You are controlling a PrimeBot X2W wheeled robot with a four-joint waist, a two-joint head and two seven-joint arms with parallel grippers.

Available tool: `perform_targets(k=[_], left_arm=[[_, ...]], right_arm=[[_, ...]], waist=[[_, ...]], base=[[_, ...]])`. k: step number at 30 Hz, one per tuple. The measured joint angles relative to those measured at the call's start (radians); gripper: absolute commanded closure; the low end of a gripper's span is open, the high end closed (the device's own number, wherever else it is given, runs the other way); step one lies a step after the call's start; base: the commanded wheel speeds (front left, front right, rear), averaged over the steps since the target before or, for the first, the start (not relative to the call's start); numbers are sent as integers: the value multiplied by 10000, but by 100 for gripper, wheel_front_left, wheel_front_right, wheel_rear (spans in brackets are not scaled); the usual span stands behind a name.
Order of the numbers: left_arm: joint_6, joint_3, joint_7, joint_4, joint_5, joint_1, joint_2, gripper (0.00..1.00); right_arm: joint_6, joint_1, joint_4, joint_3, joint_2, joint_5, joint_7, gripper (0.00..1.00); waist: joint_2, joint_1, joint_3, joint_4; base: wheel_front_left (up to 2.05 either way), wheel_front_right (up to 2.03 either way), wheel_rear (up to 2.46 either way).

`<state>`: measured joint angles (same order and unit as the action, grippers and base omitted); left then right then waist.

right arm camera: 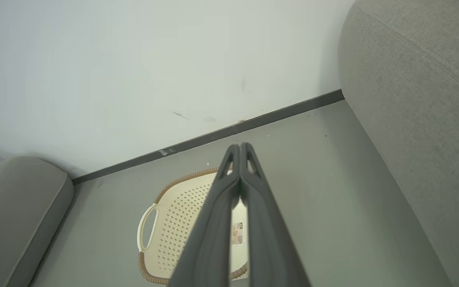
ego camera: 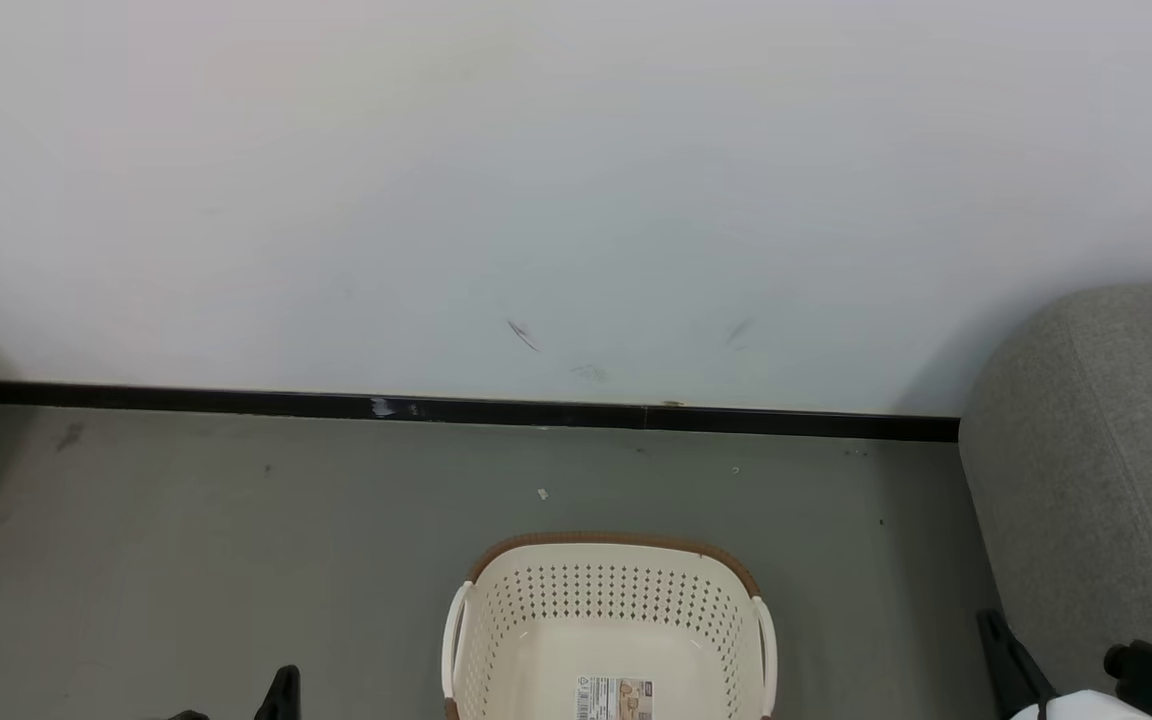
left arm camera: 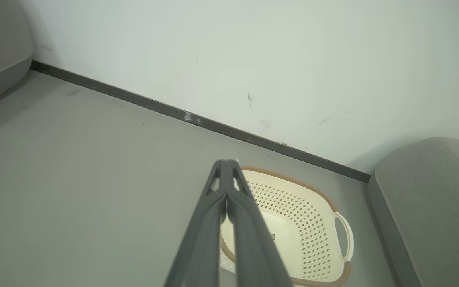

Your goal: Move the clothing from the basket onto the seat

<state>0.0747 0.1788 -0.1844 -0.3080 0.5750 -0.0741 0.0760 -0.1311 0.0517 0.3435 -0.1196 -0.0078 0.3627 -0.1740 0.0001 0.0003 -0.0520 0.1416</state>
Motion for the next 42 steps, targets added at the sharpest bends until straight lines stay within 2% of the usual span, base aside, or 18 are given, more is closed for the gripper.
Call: perform_targets(k=[7, 15, 17, 23, 32, 42], left_arm=[[-184, -224, 263, -27, 800, 138, -44, 100], [-347, -518, 527, -27, 1747, 263, -75, 100], [-433, -616, 616, -17, 2105, 266, -84, 100], [-591, -825, 869, 10, 2832, 314, -119, 100], [-779, -1070, 1145, 67, 3837, 459, -140, 100], [-961, -1363, 1496, 88, 5045, 566, -182, 100]], right_arm=[[0, -218, 67, -146, -4, 965, 433, 100], [0, -366, 58, -222, -12, 2132, 825, 100], [0, -371, 54, -234, -17, 2558, 957, 100], [2, -422, -27, -242, -31, 3465, 1216, 100], [2, -553, -102, -251, -46, 4637, 1436, 100], [2, -608, -169, -257, -96, 6092, 1737, 100]], waist=[[0, 28, 17, -95], [0, 99, 29, -269], [0, 128, 29, -340], [0, 164, 27, -481], [0, 169, 51, -642], [0, 88, 150, -792]], base=[[0, 0, 0], [0, 0, 0], [0, 0, 0], [0, 0, 0], [0, 0, 0], [0, 0, 0]])
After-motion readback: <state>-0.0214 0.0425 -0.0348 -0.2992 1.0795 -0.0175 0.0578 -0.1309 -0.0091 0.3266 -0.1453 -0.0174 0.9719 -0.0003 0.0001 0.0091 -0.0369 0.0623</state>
